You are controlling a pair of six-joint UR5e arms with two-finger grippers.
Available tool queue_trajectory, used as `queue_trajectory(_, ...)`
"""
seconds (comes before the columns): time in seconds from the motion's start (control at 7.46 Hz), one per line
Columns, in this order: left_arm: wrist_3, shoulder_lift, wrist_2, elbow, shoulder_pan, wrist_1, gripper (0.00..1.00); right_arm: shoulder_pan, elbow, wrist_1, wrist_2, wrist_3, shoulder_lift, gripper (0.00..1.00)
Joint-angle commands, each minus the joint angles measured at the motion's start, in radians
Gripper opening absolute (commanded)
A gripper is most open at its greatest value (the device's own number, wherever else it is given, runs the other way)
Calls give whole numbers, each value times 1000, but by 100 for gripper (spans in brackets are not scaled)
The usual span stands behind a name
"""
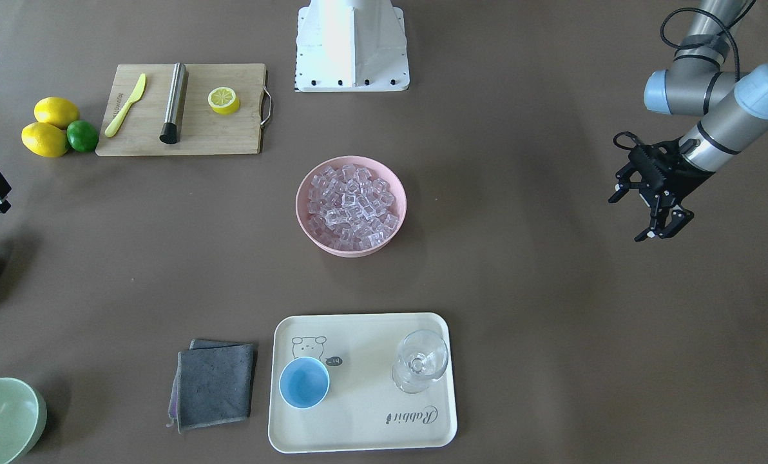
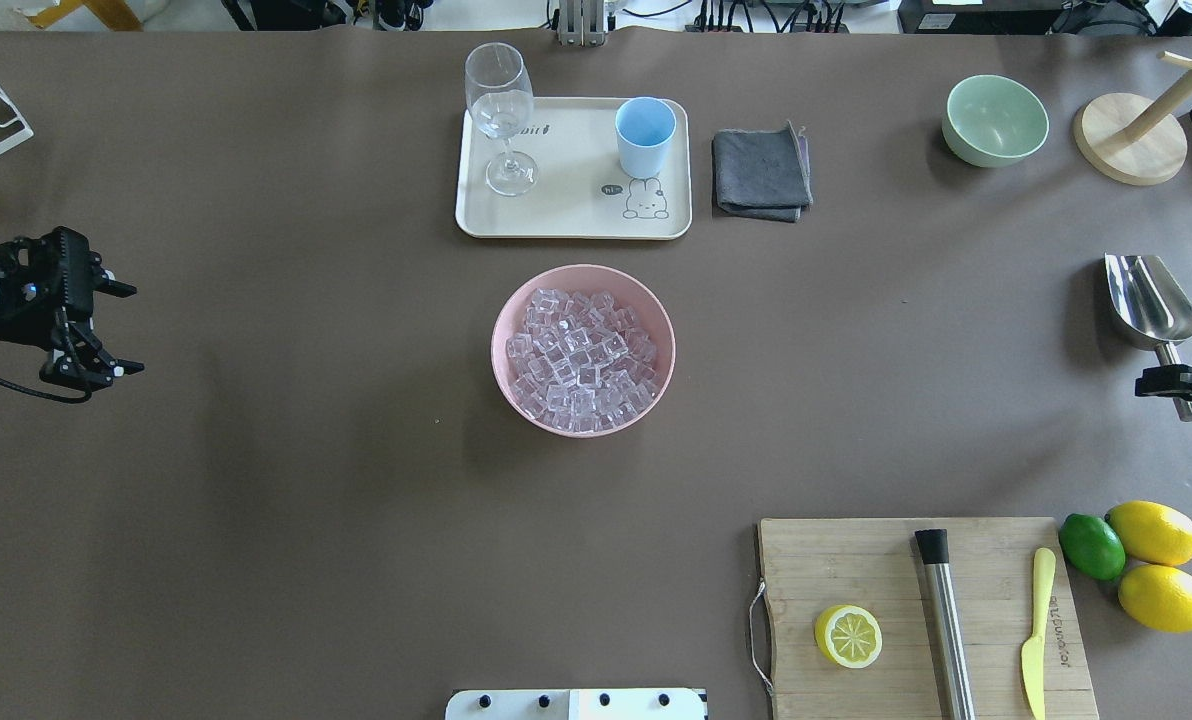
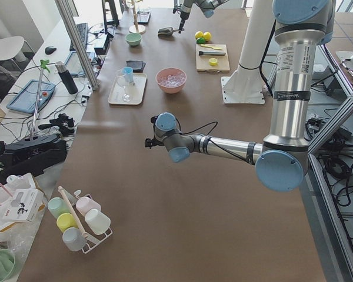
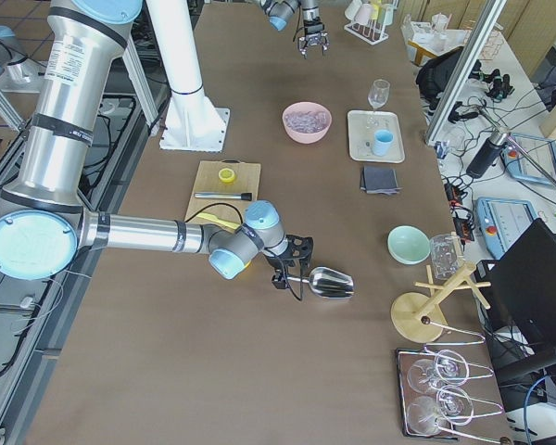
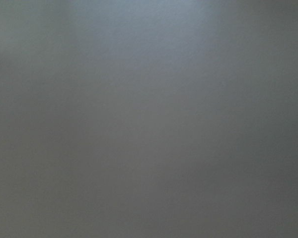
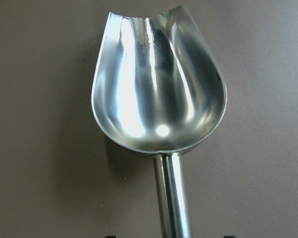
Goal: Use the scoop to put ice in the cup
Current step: 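Move the left gripper to the pink bowl rim while the right lifts the scoop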
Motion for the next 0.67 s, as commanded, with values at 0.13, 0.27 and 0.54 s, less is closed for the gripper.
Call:
queue_trajectory(0.13, 1, -60, -3, -16, 102, -72, 99, -4, -19, 5, -9, 0, 0, 37)
queue_trajectory(0.27, -5, -93, -3, -4, 144, -60, 99, -6, -25, 8, -9, -3, 0, 23)
queue_trajectory(0.54, -2, -144, -3, -1, 157, -60, 99, -4, -20, 8, 3, -15, 0, 0)
